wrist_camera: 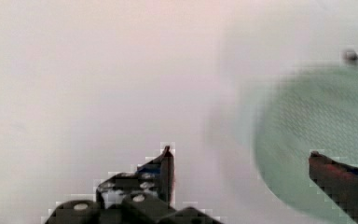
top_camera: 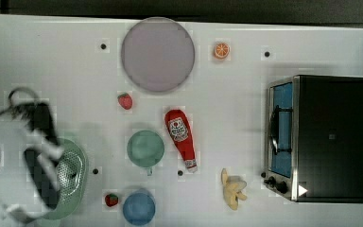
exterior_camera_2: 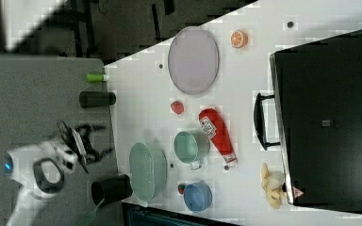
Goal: Drag strainer backwards.
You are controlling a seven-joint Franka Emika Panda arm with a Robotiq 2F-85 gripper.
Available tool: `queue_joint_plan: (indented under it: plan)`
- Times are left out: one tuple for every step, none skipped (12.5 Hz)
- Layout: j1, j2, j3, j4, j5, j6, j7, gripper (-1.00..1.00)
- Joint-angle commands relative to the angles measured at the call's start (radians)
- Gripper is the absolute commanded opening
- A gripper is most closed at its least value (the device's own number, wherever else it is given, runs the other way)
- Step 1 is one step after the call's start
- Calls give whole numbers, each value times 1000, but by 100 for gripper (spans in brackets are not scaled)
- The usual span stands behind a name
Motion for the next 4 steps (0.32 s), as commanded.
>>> queue_joint_plan:
  plan:
    - [-86, -51, -185, 116, -3, -130, -462, 100]
    - [-93, -50, -248, 168, -4, -198, -578, 100]
    - [-98, -48, -311, 219, -7, -274, -690, 100]
    - [-104, -44, -370, 272, -17, -355, -807, 100]
